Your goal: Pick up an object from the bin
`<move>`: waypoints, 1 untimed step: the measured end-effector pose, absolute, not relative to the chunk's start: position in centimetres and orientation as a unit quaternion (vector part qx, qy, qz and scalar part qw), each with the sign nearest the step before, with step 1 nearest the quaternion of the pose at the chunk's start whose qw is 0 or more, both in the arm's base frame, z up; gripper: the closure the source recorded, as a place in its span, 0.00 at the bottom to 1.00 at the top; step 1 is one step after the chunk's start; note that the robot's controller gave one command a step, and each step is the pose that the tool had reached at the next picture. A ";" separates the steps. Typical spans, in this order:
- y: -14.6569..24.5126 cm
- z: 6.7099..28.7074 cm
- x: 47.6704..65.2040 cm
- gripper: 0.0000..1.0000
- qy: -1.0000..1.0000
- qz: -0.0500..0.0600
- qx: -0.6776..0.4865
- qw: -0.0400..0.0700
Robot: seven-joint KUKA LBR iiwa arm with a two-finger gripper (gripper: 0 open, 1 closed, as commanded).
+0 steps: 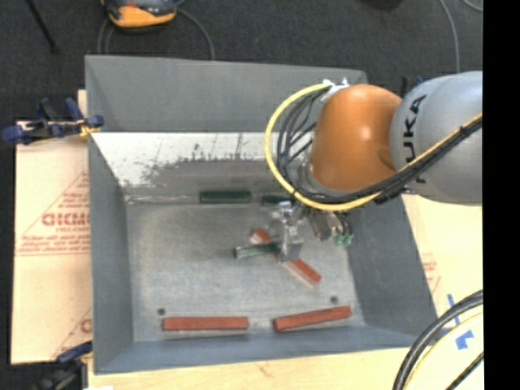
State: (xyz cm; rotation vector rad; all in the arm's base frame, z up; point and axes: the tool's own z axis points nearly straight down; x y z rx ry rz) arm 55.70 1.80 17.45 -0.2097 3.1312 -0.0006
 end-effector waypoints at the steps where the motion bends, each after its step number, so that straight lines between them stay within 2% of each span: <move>1: 1.8 17.4 55.7 1.00 0.998 0.000 -0.067 0.002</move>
Offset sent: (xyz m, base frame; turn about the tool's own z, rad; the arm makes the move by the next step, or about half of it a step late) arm 0.0107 -0.0049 0.0702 -0.0184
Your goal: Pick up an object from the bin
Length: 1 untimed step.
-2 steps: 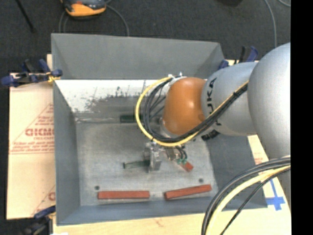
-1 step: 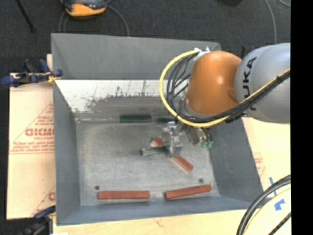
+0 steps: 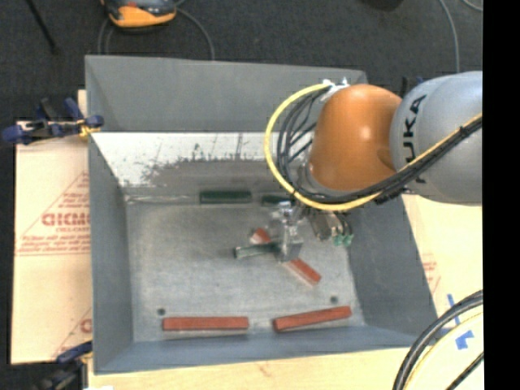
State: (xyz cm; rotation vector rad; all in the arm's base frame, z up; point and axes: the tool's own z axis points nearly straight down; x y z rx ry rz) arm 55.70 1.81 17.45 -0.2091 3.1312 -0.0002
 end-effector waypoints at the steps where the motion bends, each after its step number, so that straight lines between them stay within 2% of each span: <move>1: 1.3 24.5 56.9 1.00 0.997 0.000 -0.075 0.002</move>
Offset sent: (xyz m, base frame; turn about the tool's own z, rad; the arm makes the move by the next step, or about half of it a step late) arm 0.0000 0.0000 0.0000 0.0000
